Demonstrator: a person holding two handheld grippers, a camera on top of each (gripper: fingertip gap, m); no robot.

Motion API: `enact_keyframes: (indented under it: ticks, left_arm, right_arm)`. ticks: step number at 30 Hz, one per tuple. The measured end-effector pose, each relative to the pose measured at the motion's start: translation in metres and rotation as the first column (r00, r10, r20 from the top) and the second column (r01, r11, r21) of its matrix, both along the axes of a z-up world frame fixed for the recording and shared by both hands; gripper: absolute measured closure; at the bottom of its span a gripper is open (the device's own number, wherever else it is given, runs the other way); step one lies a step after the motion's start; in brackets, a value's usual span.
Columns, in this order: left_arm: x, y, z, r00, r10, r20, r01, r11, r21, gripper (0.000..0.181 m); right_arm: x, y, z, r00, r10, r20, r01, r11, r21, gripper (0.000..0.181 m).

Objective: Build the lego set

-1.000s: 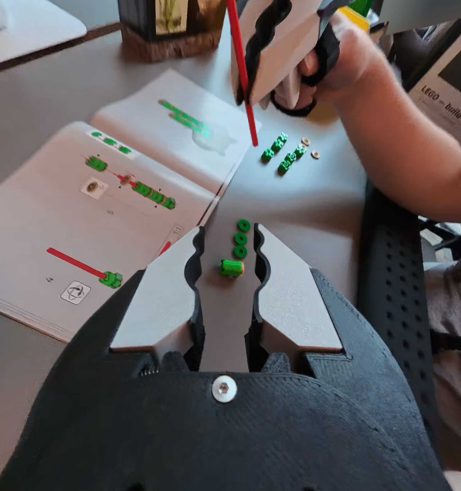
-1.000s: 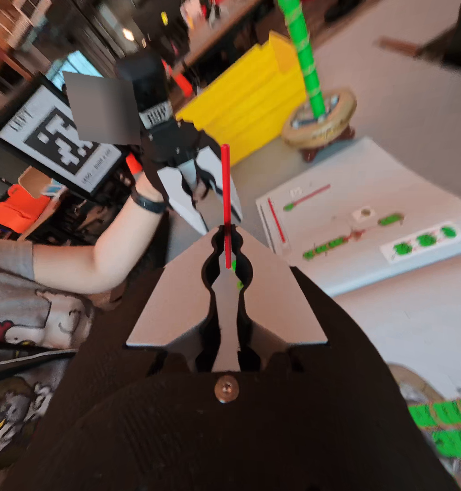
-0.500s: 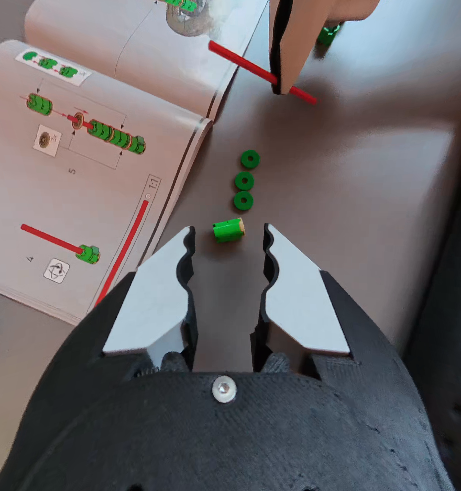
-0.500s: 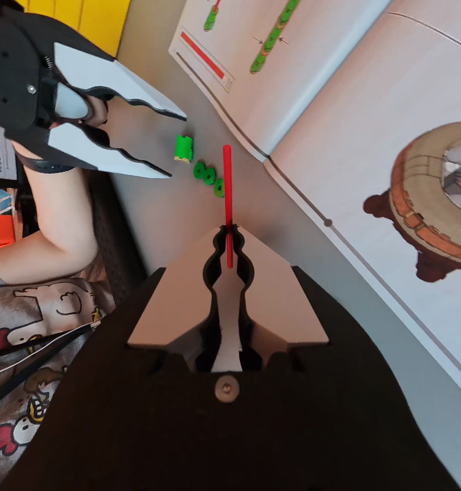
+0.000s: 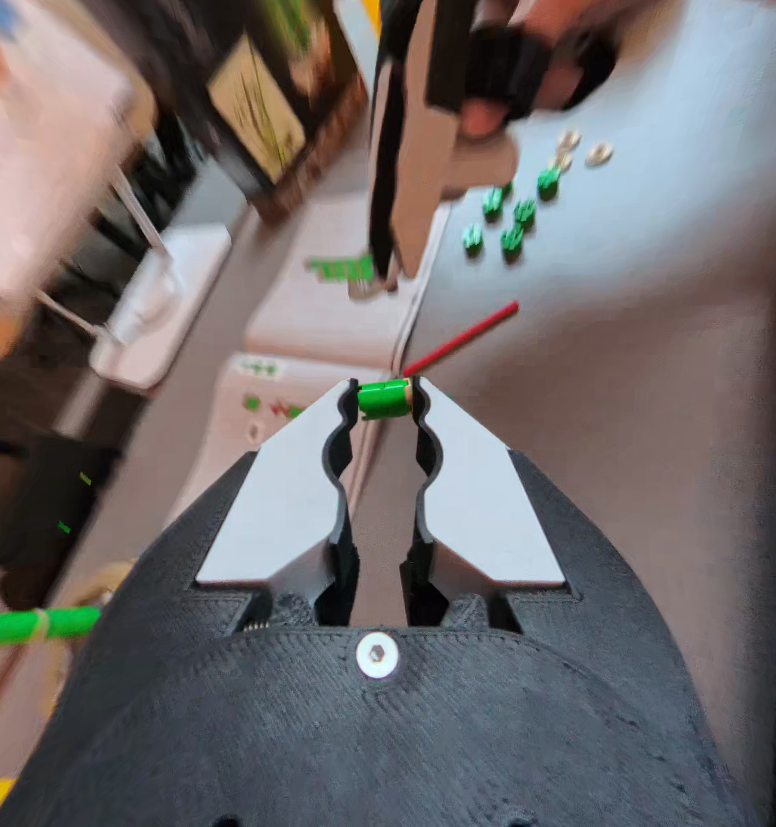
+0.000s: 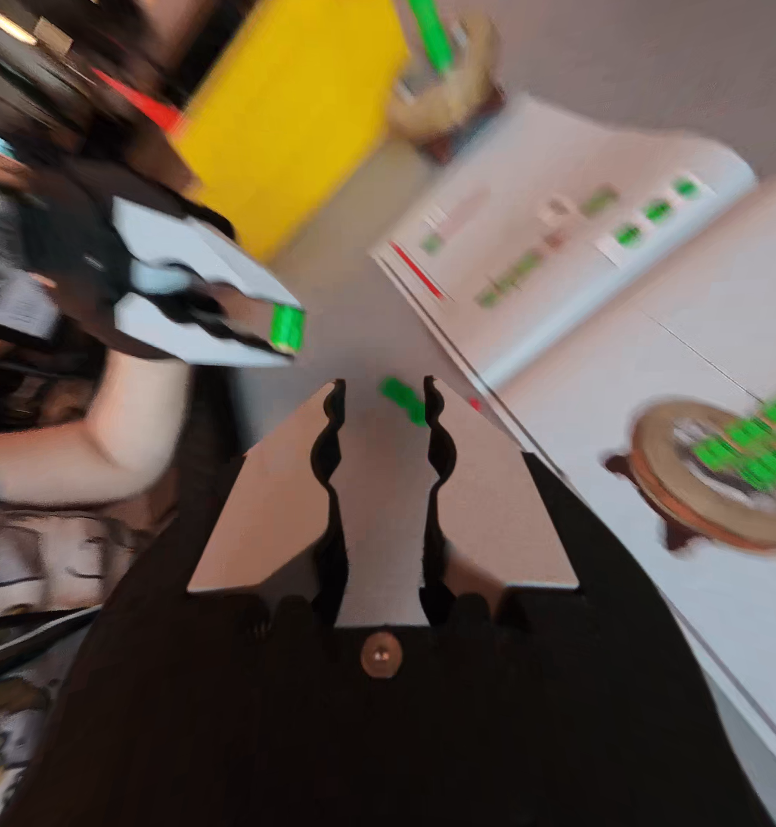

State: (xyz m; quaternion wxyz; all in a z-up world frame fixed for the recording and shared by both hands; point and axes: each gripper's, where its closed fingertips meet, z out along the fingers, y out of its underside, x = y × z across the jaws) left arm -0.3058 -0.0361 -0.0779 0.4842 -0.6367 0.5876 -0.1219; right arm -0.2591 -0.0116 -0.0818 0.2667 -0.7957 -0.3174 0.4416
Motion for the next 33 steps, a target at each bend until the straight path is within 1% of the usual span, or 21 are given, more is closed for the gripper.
enact_keyframes:
  ticks: [1, 2, 3, 5, 6, 9, 13, 14, 15, 16, 18, 19, 21, 22, 24, 26, 27, 28, 30, 32, 33]
  left_arm:
    - [0.008, -0.008, 0.015, 0.998, -0.045, 0.033, 0.042, 0.996, 0.081, 0.158]
    - [0.014, -0.015, 0.027, 0.995, -0.08, 0.054, 0.07, 0.984, 0.164, 0.158]
    - [0.018, -0.019, 0.035, 0.993, -0.098, 0.063, 0.079, 0.965, 0.249, 0.158]
    - [0.021, -0.02, 0.039, 0.996, -0.091, 0.027, 0.073, 0.92, 0.386, 0.158]
    - [0.021, -0.016, 0.035, 0.998, -0.065, -0.014, 0.064, 0.905, 0.421, 0.158]
    - [0.02, -0.009, 0.011, 0.991, -0.031, -0.127, 0.078, 0.919, 0.387, 0.158]
    - [0.023, -0.009, 0.006, 0.987, -0.031, -0.159, 0.092, 0.915, 0.393, 0.158]
    - [0.024, -0.01, 0.006, 0.987, -0.033, -0.157, 0.093, 0.915, 0.393, 0.158]
    - [0.023, -0.009, 0.006, 0.987, -0.027, -0.16, 0.089, 0.914, 0.395, 0.158]
    - [0.023, -0.009, 0.006, 0.988, -0.023, -0.155, 0.084, 0.913, 0.398, 0.158]
    - [0.024, -0.01, 0.011, 0.996, -0.039, -0.082, 0.067, 0.924, 0.376, 0.157]
    - [0.022, -0.008, 0.015, 0.999, -0.039, -0.019, 0.043, 0.942, 0.334, 0.149]
    - [0.018, -0.008, 0.025, 0.992, -0.046, 0.115, 0.023, 0.98, 0.197, 0.133]
    - [0.017, -0.01, 0.033, 0.977, -0.06, 0.204, 0.035, 0.992, 0.123, 0.127]
    - [0.017, -0.019, 0.05, 0.917, -0.095, 0.388, 0.12, 0.992, -0.042, 0.121]
    - [0.016, -0.034, 0.063, 0.836, -0.145, 0.529, 0.277, 0.944, -0.179, 0.119]
    - [0.016, -0.041, 0.071, 0.796, -0.164, 0.583, 0.344, 0.915, -0.213, 0.12]
    - [0.016, -0.045, 0.078, 0.759, -0.176, 0.627, 0.388, 0.895, -0.219, 0.121]
    - [0.017, -0.056, 0.089, 0.704, -0.219, 0.676, 0.449, 0.874, -0.185, 0.13]
    - [0.02, -0.065, 0.095, 0.675, -0.257, 0.691, 0.483, 0.863, -0.151, 0.135]
    - [0.022, -0.067, 0.096, 0.671, -0.266, 0.691, 0.486, 0.863, -0.139, 0.137]
  right_arm:
    - [-0.011, -0.008, 0.019, 0.99, 0.038, -0.137, -0.04, 0.999, -0.014, 0.147]
    - [-0.019, -0.018, 0.032, 0.964, 0.087, -0.25, -0.104, 0.993, -0.056, 0.147]
    - [-0.024, -0.026, 0.038, 0.939, 0.122, -0.322, -0.168, 0.979, -0.117, 0.147]
    - [-0.028, -0.036, 0.032, 0.92, 0.161, -0.357, -0.249, 0.944, -0.216, 0.147]
    - [-0.031, -0.036, 0.026, 0.926, 0.16, -0.342, -0.246, 0.942, -0.227, 0.147]
    - [-0.041, -0.04, 0.024, 0.932, 0.188, -0.31, -0.252, 0.951, -0.181, 0.145]
    - [-0.047, -0.03, 0.01, 0.977, 0.15, -0.151, -0.158, 0.987, -0.037, 0.147]
    - [-0.046, -0.028, 0.007, 0.982, 0.145, -0.124, -0.147, 0.989, -0.008, 0.153]
    - [-0.048, -0.032, 0.012, 0.975, 0.171, -0.143, -0.171, 0.985, 0.01, 0.166]
    - [-0.048, -0.033, 0.013, 0.974, 0.178, -0.144, -0.177, 0.984, 0.02, 0.166]
    - [-0.047, -0.035, 0.018, 0.964, 0.212, -0.161, -0.205, 0.977, 0.06, 0.167]
    - [-0.045, -0.035, 0.021, 0.96, 0.222, -0.17, -0.212, 0.974, 0.078, 0.167]
    - [-0.044, -0.035, 0.032, 0.946, 0.237, -0.223, -0.215, 0.969, 0.119, 0.167]
    - [-0.043, -0.038, 0.042, 0.927, 0.263, -0.269, -0.225, 0.961, 0.163, 0.167]
    - [-0.041, -0.047, 0.066, 0.869, 0.35, -0.348, -0.246, 0.918, 0.31, 0.167]
    - [-0.036, -0.064, 0.086, 0.796, 0.46, -0.394, -0.26, 0.847, 0.464, 0.167]
    - [-0.033, -0.07, 0.093, 0.77, 0.491, -0.408, -0.251, 0.82, 0.514, 0.167]
    - [-0.031, -0.075, 0.098, 0.744, 0.52, -0.419, -0.249, 0.799, 0.548, 0.167]
    - [-0.029, -0.084, 0.104, 0.706, 0.567, -0.424, -0.252, 0.761, 0.597, 0.167]
    - [-0.03, -0.092, 0.104, 0.691, 0.609, -0.39, -0.257, 0.711, 0.655, 0.167]
    - [-0.031, -0.096, 0.102, 0.686, 0.629, -0.366, -0.262, 0.683, 0.682, 0.167]
